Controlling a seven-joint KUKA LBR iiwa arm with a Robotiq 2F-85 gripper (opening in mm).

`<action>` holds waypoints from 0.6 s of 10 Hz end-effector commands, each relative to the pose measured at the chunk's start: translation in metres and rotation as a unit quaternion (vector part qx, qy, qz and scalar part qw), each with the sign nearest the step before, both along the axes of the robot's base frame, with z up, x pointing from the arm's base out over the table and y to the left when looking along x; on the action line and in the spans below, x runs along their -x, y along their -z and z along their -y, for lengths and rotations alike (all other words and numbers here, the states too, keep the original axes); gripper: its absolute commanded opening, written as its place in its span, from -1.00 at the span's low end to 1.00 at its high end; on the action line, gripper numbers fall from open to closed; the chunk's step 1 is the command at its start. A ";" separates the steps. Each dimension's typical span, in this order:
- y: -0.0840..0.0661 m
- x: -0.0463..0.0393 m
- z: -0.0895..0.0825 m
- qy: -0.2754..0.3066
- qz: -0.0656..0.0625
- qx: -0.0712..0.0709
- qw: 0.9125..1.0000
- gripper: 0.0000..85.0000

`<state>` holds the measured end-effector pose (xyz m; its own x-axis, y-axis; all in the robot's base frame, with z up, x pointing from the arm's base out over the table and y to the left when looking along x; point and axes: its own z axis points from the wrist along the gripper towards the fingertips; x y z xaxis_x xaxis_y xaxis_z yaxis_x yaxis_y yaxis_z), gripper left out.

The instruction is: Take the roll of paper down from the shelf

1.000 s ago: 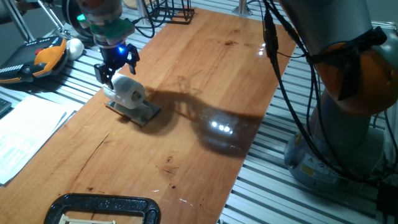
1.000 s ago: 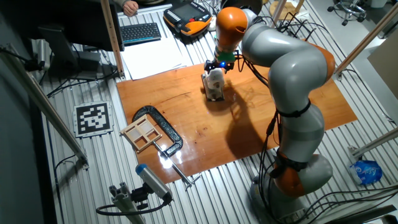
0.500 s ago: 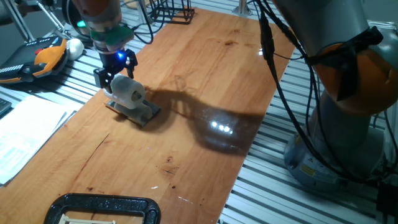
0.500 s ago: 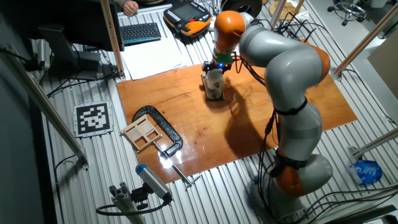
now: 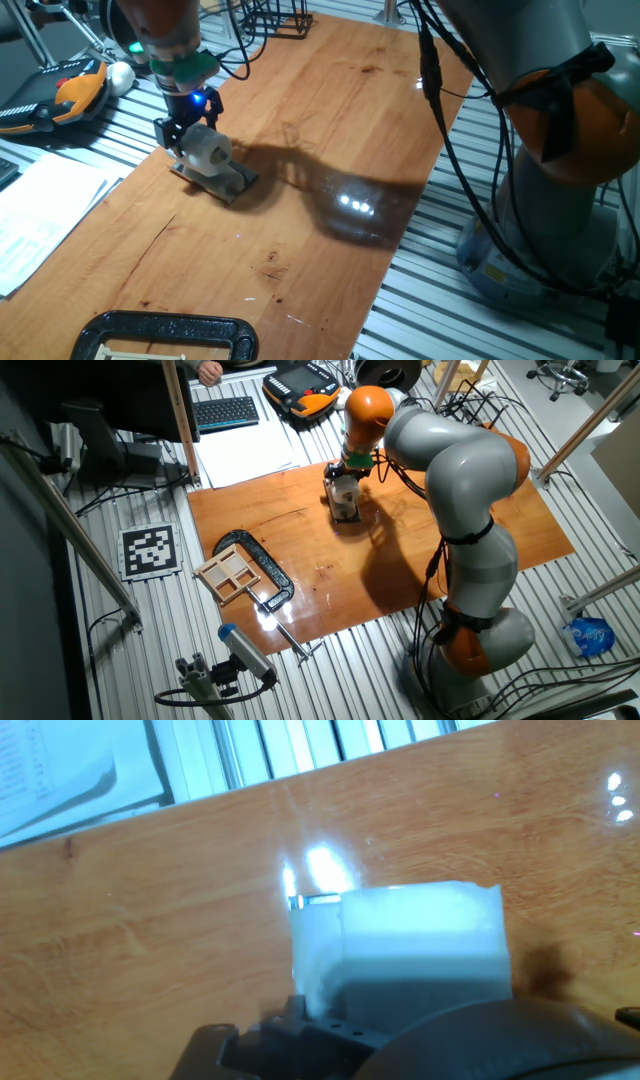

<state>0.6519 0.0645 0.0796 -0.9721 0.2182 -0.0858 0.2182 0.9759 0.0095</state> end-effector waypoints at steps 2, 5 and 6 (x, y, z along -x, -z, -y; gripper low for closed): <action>0.000 0.0026 -0.001 -0.009 -0.007 0.019 1.000 0.20; -0.002 0.0041 -0.002 -0.018 -0.025 0.002 1.000 -0.60; -0.006 0.0065 -0.002 -0.013 -0.029 0.000 0.999 -0.60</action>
<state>0.6441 0.0674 0.0871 -0.9809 0.1929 -0.0271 0.1931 0.9812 -0.0061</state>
